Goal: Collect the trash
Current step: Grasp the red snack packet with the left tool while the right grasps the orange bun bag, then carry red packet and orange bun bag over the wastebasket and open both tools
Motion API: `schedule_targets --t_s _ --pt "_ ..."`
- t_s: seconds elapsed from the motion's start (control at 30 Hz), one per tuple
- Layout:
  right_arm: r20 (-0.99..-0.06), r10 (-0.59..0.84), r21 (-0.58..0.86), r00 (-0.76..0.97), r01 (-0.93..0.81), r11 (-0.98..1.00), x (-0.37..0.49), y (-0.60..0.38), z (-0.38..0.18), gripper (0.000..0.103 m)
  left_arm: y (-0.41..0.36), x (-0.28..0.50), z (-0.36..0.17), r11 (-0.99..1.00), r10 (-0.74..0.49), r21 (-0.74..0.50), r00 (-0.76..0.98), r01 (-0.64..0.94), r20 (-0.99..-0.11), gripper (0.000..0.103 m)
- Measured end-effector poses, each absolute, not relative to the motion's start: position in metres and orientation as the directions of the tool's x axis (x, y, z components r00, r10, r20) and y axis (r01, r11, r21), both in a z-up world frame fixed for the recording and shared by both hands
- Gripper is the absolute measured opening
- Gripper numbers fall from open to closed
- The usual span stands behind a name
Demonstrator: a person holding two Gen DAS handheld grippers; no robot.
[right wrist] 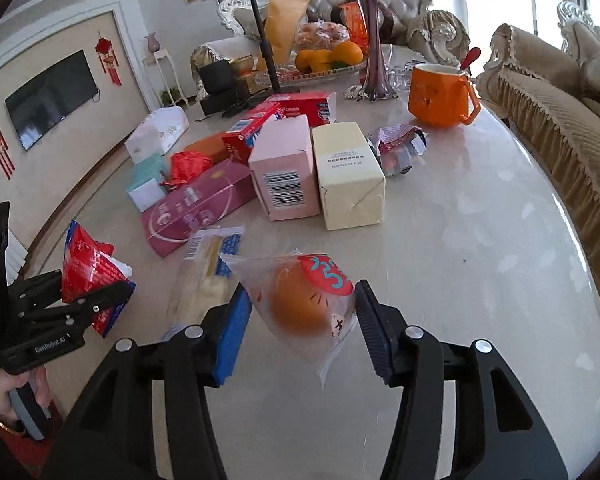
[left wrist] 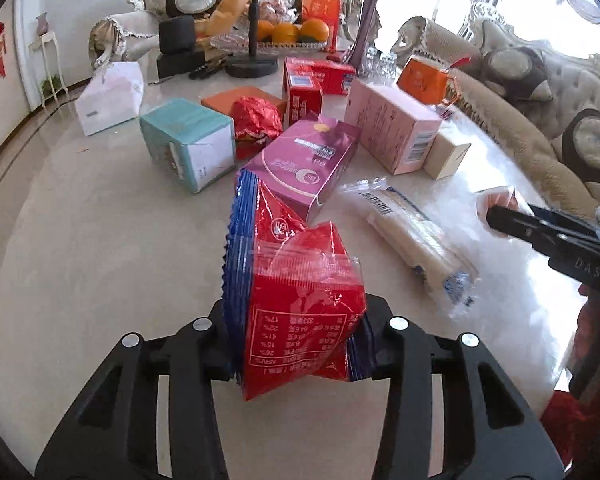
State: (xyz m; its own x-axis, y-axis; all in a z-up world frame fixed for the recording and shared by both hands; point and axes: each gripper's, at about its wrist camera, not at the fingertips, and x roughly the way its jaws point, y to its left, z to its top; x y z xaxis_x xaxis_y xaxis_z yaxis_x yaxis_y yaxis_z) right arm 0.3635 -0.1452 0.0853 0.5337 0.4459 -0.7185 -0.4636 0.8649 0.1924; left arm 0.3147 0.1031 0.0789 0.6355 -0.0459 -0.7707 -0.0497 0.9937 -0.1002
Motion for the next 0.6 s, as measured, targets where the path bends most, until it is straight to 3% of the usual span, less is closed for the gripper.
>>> schedule_targets --t_s 0.3,0.6 --pt "-0.628 0.544 0.259 0.557 -0.509 0.821 0.287 -0.162 0.114 0.051 0.095 0.245 0.107 0.993 -0.075 -0.117 0.693 -0.013 -0.717 0.043" --pt "-0.565 0.609 0.293 0.557 -0.554 0.779 0.147 -0.188 0.104 0.051 0.054 0.118 0.088 0.988 -0.151 -0.118 0.716 0.096 -0.681 0.043"
